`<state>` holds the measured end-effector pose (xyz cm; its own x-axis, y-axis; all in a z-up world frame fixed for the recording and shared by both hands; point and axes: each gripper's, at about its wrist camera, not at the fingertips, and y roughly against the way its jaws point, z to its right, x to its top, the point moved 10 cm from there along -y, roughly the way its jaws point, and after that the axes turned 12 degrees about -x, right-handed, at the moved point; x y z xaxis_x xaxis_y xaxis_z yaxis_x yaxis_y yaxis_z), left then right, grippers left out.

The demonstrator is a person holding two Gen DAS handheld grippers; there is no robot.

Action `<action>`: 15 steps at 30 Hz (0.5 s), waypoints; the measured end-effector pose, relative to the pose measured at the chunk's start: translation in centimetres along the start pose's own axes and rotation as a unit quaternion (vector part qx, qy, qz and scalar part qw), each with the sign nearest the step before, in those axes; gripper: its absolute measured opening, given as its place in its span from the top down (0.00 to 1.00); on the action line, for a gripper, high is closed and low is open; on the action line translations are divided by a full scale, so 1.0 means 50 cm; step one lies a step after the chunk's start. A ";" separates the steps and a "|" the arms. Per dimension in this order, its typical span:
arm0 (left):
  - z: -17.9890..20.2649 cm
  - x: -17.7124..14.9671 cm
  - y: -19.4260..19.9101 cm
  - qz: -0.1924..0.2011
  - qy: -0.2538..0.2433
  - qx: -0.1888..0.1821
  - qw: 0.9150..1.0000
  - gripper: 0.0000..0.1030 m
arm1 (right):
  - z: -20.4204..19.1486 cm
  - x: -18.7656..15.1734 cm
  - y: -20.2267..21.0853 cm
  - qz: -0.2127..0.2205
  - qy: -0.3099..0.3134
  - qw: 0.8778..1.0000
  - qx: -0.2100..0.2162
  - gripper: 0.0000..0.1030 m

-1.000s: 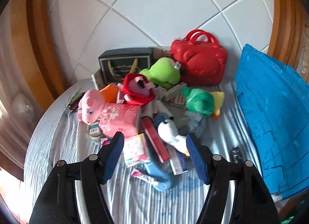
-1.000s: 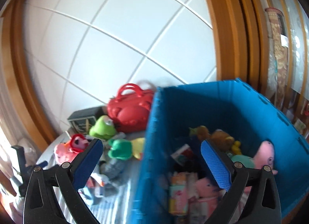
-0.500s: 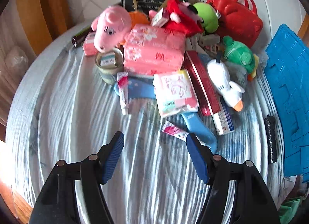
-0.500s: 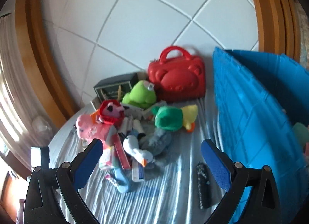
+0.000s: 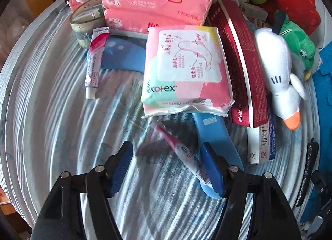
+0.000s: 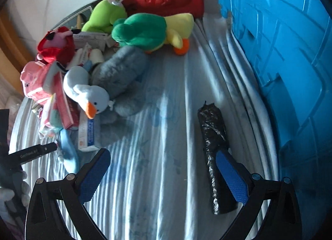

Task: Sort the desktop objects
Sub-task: 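Grasp the white-red ointment tube with the left tool while the right tool grasps the black roll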

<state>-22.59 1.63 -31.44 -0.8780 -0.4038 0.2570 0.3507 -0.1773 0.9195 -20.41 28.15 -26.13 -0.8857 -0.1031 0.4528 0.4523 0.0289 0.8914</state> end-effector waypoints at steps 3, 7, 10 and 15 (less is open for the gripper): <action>-0.010 -0.005 0.002 0.021 0.004 0.015 1.000 0.13 | 0.016 -0.012 -0.042 -0.018 -0.005 1.000 -0.005 0.00; -0.026 -0.029 0.003 0.018 -0.020 0.034 0.999 0.09 | 0.028 -0.005 -0.047 0.006 0.009 0.999 -0.034 0.00; -0.018 -0.054 0.009 0.019 -0.058 0.032 0.998 0.07 | 0.034 -0.004 -0.044 0.011 -0.002 1.000 -0.024 0.00; -0.011 -0.072 0.018 0.012 -0.076 0.026 0.997 0.11 | 0.040 -0.008 -0.039 0.020 -0.013 0.999 -0.043 0.00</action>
<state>-18.93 2.45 -31.68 -0.9102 -0.2657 0.3178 0.3586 -0.1214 0.9256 -21.12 30.13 -28.01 -0.8685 -0.0771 0.4896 0.4940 -0.0541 0.8678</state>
